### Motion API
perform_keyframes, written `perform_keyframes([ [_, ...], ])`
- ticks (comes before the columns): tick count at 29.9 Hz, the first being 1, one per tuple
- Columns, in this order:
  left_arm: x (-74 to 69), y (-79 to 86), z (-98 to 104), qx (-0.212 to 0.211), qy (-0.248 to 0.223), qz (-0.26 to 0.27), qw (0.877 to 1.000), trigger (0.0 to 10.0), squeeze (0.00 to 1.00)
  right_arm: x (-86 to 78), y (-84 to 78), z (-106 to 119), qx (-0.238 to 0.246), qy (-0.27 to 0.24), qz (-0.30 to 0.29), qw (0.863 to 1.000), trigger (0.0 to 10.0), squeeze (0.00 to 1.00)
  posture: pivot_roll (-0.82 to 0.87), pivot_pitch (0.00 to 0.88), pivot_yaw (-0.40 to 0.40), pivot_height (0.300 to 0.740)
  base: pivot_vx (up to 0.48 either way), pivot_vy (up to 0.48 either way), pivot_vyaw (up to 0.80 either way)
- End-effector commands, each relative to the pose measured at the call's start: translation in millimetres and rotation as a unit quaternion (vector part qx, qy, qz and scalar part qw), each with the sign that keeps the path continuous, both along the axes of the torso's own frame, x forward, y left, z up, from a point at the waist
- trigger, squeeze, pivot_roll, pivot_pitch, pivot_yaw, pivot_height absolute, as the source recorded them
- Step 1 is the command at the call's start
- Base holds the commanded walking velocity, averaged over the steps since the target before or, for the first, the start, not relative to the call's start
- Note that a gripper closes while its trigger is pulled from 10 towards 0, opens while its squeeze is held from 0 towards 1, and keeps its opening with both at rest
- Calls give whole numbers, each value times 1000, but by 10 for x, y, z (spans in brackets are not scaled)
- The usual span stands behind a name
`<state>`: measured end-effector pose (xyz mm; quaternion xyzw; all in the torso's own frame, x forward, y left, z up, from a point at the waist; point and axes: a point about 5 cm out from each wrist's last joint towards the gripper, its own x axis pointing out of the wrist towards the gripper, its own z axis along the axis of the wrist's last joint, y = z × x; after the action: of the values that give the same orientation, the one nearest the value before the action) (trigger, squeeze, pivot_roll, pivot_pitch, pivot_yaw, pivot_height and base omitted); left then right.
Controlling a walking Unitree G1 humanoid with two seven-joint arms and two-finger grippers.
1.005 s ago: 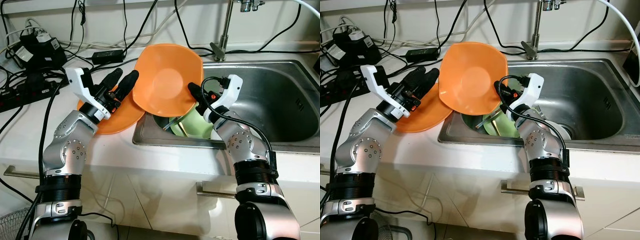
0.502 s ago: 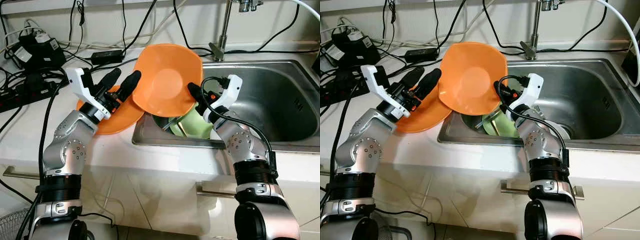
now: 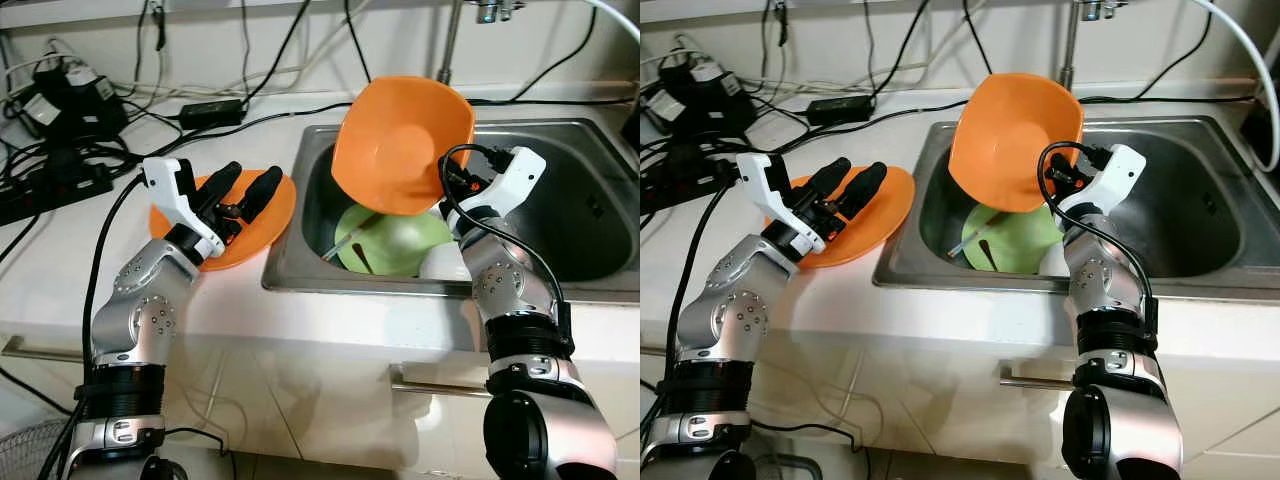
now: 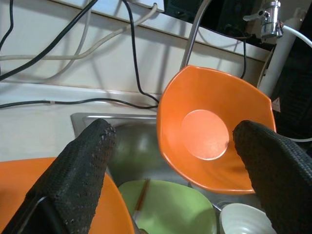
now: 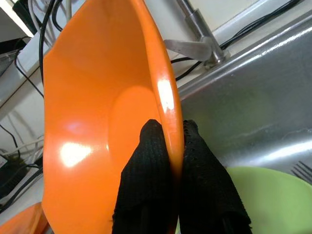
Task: Kitchen organization
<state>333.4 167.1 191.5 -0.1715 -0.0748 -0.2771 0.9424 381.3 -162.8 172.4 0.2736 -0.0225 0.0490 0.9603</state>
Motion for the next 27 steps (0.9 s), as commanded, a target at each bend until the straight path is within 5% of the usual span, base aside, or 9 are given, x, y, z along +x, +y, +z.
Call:
perform_keyframes([
  [1, 14, 42, 36, 6, -2, 10, 1000, 10000, 0, 50, 69, 164, -5, -32, 5, 999, 0, 0, -30, 0, 126, 740, 0, 0, 0],
  [5, 25, 43, -30, 41, 22, 20, 999, 10000, 0, 71, 50, 140, -47, -26, -6, 999, 0, 0, -29, 0, 125, 740, 0, 0, 0],
  [9, 44, -8, -154, 102, 69, 1, 992, 10000, 0, 99, 23, 28, -149, 17, -5, 989, 0, 0, -31, 0, 125, 740, 0, 0, 0],
  [15, 45, -45, -275, 134, 106, -10, 985, 10000, 0, 101, 70, -108, -186, 56, 29, 981, 0, 0, -34, 0, 133, 740, 0, 0, 0],
  [23, -37, -118, -408, 177, 155, -51, 971, 10000, 0, 148, 176, -196, -274, 85, 91, 954, 0, 0, -24, 0, 131, 740, 0, 0, 0],
  [24, -76, -140, -419, 193, 163, -67, 965, 10000, 0, 155, 199, -220, -289, 95, 99, 948, 1686, 0, -23, 0, 133, 740, 0, 0, 0],
  [25, -76, -140, -419, 193, 163, -67, 965, 10000, 0, 155, 199, -220, -289, 95, 99, 948, 1686, 0, -23, 0, 133, 740, 0, 0, 0],
  [27, -107, -159, -424, 199, 166, -79, 963, 10000, 0, 154, 243, -245, -305, 100, 109, 941, 6902, 0, -19, 0, 135, 740, 0, 0, 0],
])
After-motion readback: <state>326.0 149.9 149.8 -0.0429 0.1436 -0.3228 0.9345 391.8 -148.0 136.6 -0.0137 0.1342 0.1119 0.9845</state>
